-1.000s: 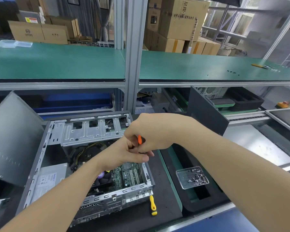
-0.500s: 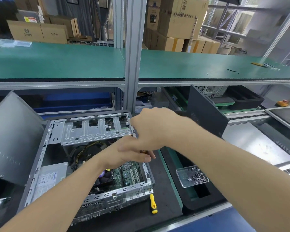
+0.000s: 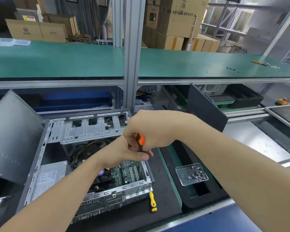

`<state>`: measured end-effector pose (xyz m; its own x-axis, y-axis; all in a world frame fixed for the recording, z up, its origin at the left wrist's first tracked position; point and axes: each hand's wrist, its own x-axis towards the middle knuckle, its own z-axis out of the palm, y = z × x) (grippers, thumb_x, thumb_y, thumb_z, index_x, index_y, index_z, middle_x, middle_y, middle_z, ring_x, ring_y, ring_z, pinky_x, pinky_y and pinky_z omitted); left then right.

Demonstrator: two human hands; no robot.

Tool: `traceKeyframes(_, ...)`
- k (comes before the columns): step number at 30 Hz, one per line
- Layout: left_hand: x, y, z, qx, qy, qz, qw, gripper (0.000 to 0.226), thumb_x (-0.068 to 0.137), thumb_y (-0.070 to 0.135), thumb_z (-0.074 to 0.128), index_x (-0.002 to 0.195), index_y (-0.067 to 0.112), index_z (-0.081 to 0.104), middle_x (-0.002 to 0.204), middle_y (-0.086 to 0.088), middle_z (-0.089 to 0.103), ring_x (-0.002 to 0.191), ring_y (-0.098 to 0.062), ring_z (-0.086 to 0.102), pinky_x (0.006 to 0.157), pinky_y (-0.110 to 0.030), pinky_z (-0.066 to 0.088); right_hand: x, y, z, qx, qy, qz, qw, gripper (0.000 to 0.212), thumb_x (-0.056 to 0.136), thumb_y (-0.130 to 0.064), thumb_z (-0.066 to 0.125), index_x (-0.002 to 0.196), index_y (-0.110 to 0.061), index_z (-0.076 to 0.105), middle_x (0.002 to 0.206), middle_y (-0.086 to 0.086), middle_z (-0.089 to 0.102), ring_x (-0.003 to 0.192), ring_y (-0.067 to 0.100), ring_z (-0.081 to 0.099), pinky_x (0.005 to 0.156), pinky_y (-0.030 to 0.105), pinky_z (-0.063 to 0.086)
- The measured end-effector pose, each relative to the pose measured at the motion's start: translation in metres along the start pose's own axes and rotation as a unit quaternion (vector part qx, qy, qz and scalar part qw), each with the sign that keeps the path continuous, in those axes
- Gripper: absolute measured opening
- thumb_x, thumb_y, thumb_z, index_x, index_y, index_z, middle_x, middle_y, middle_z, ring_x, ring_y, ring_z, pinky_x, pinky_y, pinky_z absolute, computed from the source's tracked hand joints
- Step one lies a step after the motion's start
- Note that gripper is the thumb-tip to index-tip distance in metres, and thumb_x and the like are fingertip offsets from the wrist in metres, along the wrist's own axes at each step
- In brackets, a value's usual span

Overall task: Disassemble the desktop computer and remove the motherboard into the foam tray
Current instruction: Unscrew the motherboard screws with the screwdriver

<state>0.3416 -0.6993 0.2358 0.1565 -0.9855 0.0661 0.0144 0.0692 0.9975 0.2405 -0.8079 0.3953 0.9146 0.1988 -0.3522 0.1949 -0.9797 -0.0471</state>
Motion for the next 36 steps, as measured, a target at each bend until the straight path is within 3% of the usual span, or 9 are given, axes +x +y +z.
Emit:
traceKeyframes(7,-0.003,0.004,0.004,-0.024,-0.019,0.019,0.999,0.026,0.085,0.010,0.076,0.104,0.028,0.078,0.106,0.001,0.076,0.106,-0.014,0.071,0.092,-0.024,0.054,0.003,-0.004,0.006,0.003,-0.012,0.000,1.000,0.022,0.078,-0.004,0.066,0.094,-0.019,0.068,0.088,-0.005,0.069,0.083,0.013,0.062,0.060,0.027,0.046)
traceKeyframes(9,-0.002,0.007,0.003,0.000,-0.006,0.001,1.000,0.023,0.082,0.018,0.078,0.103,0.026,0.079,0.105,0.001,0.077,0.105,-0.013,0.072,0.090,-0.023,0.055,0.002,-0.005,0.006,-0.004,0.011,0.005,1.000,0.012,0.083,-0.026,0.071,0.092,-0.021,0.065,0.088,-0.005,0.067,0.086,0.018,0.063,0.064,0.035,0.052)
traceKeyframes(13,-0.002,0.004,-0.002,0.025,0.001,-0.027,0.999,0.032,0.085,0.026,0.079,0.116,0.018,0.075,0.117,-0.008,0.075,0.117,-0.023,0.068,0.099,-0.035,0.054,0.015,-0.017,0.023,-0.102,0.163,0.192,0.962,0.065,0.093,-0.076,0.044,0.066,-0.018,0.035,0.066,0.001,0.037,0.052,0.020,0.038,0.050,0.030,0.028)
traceKeyframes(18,0.001,0.003,-0.002,0.009,0.018,-0.008,1.000,0.026,0.081,0.018,0.081,0.106,0.026,0.079,0.105,-0.003,0.077,0.102,-0.015,0.070,0.088,-0.026,0.054,0.026,-0.015,0.028,-0.067,0.158,0.183,0.968,0.031,0.104,-0.036,0.052,0.082,-0.015,0.045,0.068,0.002,0.031,0.062,0.024,0.045,0.050,0.028,0.030)
traceKeyframes(24,0.000,0.001,-0.006,-0.007,0.017,-0.008,1.000,0.024,0.082,0.009,0.078,0.106,0.012,0.072,0.100,-0.003,0.075,0.102,-0.015,0.070,0.087,-0.025,0.054,0.012,0.003,0.014,0.009,0.069,0.003,0.998,0.006,0.092,-0.023,0.064,0.092,-0.024,0.069,0.081,-0.008,0.067,0.072,0.006,0.059,0.056,0.026,0.045)
traceKeyframes(27,-0.001,-0.002,-0.007,0.012,0.008,0.000,1.000,0.028,0.083,-0.002,0.072,0.110,-0.002,0.063,0.102,-0.009,0.072,0.104,-0.015,0.068,0.089,-0.025,0.054,0.008,0.008,0.008,0.072,0.017,-0.022,0.997,0.031,0.078,-0.006,0.067,0.096,-0.031,0.071,0.085,-0.013,0.072,0.076,0.008,0.070,0.069,0.029,0.057)
traceKeyframes(29,-0.001,-0.004,-0.009,0.024,0.026,-0.005,0.999,0.042,0.079,0.000,0.073,0.115,-0.016,0.057,0.111,-0.036,0.061,0.108,-0.024,0.064,0.093,-0.033,0.057,0.008,0.009,0.008,0.094,-0.008,-0.038,0.995,0.041,0.071,0.000,0.065,0.097,-0.031,0.072,0.084,-0.012,0.073,0.077,0.013,0.073,0.068,0.028,0.057)
traceKeyframes(33,-0.002,0.000,-0.008,0.037,0.023,0.000,0.999,0.051,0.079,0.004,0.076,0.113,-0.025,0.051,0.107,-0.042,0.054,0.104,-0.031,0.057,0.097,-0.040,0.054,0.011,0.006,0.008,0.088,-0.026,-0.043,0.995,0.036,0.074,-0.006,0.069,0.101,-0.030,0.071,0.091,-0.011,0.072,0.082,0.019,0.072,0.070,0.033,0.056)
traceKeyframes(36,-0.001,0.001,-0.010,0.017,0.015,-0.003,1.000,0.050,0.078,0.015,0.081,0.110,-0.016,0.059,0.098,-0.030,0.060,0.095,-0.025,0.061,0.085,-0.035,0.053,0.012,0.003,0.014,-0.017,0.079,0.011,0.997,0.022,0.088,-0.045,0.067,0.093,-0.023,0.064,0.087,-0.004,0.062,0.083,0.021,0.063,0.067,0.036,0.050)
